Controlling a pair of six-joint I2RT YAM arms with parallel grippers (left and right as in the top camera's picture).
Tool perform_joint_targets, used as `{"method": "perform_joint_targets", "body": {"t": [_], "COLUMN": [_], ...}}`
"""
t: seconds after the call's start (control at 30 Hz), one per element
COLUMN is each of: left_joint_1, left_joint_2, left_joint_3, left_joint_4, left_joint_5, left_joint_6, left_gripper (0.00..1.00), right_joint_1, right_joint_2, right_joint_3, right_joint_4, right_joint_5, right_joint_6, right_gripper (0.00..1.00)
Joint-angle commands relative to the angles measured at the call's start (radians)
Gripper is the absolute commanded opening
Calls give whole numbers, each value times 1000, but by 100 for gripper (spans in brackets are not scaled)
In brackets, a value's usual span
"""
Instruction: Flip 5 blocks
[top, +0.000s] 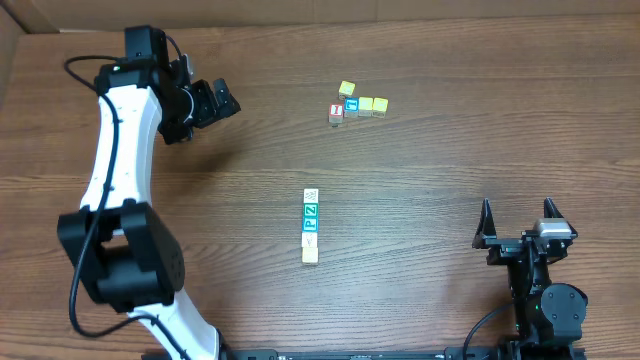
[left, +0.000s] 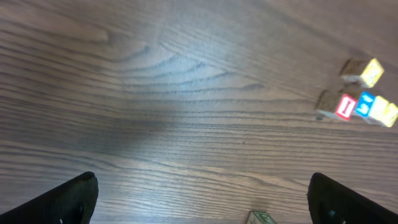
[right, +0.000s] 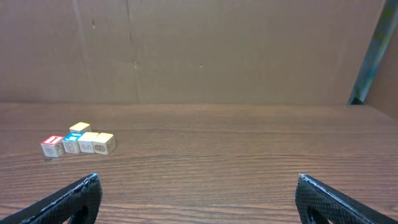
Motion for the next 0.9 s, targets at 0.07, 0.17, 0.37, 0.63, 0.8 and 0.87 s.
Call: {"method": "perform_joint_targets", "body": {"t": [0.07,0.17,0.37,0.63,0.8,0.87], "left_joint_1": [-11,-11,-11,-11,-11,-11], "left_joint_2": [-204,-283,-415,-587,-693,-737], "left_joint_3": [4,4,4,3,-19,-43], "left_joint_4": [6,5,5,5,5,8], "left_joint_5": [-45,-60,-60,-60,-61,-61], "left_joint_6": [-2,-2,-2,49,81,81], "left_gripper": [100,100,100,100,100,100], "right_joint_1": [-3,-3,-3,-3,-3,-3], "right_joint_2": [-9,-9,-9,-9,-9,-9], "right_joint_3": [-11,-11,-11,-11,-11,-11], "right_joint_4": [6,6,6,6,6,6], "right_joint_5": [-8,-8,-8,-8,-8,-8], "right_joint_6": [-4,-4,-4,-4,-4,-4], "right_gripper": [100,100,100,100,100,100]}}
